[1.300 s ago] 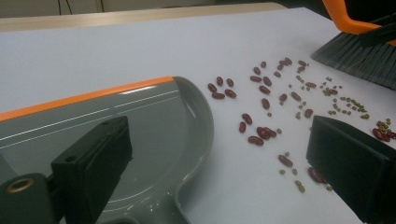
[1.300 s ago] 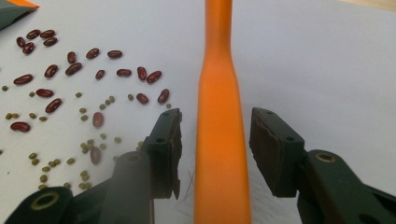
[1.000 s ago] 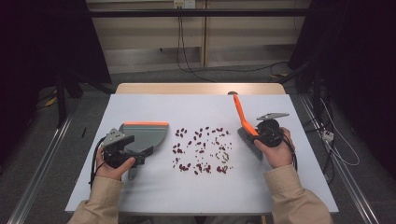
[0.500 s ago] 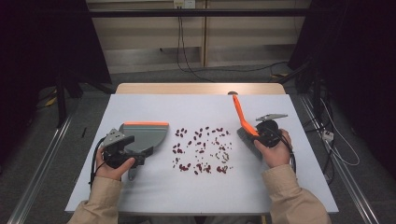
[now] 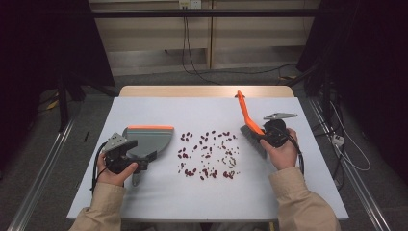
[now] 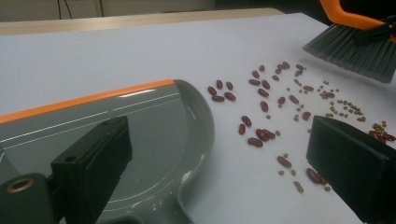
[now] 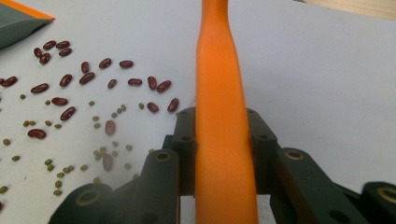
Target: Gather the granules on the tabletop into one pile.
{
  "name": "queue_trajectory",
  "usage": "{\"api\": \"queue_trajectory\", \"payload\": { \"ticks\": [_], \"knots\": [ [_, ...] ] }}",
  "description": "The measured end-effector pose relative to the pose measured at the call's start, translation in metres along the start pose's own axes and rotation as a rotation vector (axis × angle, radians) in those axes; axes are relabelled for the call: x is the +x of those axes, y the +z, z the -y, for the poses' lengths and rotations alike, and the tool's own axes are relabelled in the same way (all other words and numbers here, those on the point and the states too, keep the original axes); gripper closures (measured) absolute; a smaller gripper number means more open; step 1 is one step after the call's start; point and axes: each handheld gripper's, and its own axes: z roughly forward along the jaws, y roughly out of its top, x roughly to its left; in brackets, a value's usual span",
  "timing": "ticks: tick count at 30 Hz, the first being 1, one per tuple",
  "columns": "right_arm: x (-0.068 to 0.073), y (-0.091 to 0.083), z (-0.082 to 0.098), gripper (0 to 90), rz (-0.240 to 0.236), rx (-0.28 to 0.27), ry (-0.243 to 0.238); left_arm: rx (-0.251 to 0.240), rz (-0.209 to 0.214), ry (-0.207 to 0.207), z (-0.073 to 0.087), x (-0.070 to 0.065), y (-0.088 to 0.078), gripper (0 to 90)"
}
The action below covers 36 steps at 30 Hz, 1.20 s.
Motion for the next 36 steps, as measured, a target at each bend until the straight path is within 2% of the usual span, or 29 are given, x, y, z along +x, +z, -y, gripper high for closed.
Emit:
{"api": "queue_trajectory", "payload": {
  "ticks": [3, 16, 23, 28, 31, 36],
  "knots": [
    [-0.002, 0.004, -0.002, 71.2, -0.005, -0.008, -0.008, -0.002, 0.001, -0.011, 0.000, 0.000, 0.000, 6.7],
    [-0.007, 0.019, -0.024, 71.2, -0.020, -0.073, -0.063, 0.005, 0.013, -0.006, 0.001, 0.001, 0.001, 6.7],
    [-0.010, 0.031, -0.032, 71.2, -0.033, -0.097, -0.078, 0.002, 0.017, -0.012, 0.002, 0.002, 0.000, 6.6],
    [-0.008, 0.042, -0.038, 71.2, -0.048, -0.100, -0.121, 0.006, 0.023, -0.004, 0.002, 0.001, 0.000, 6.6],
    [-0.004, 0.049, -0.043, 71.2, -0.065, -0.109, -0.148, -0.002, 0.026, -0.015, 0.003, 0.000, 0.000, 6.6],
    [0.003, 0.062, -0.050, 71.2, -0.075, -0.114, -0.225, 0.001, 0.025, -0.013, 0.004, 0.002, -0.001, 6.6]
  ]
}}
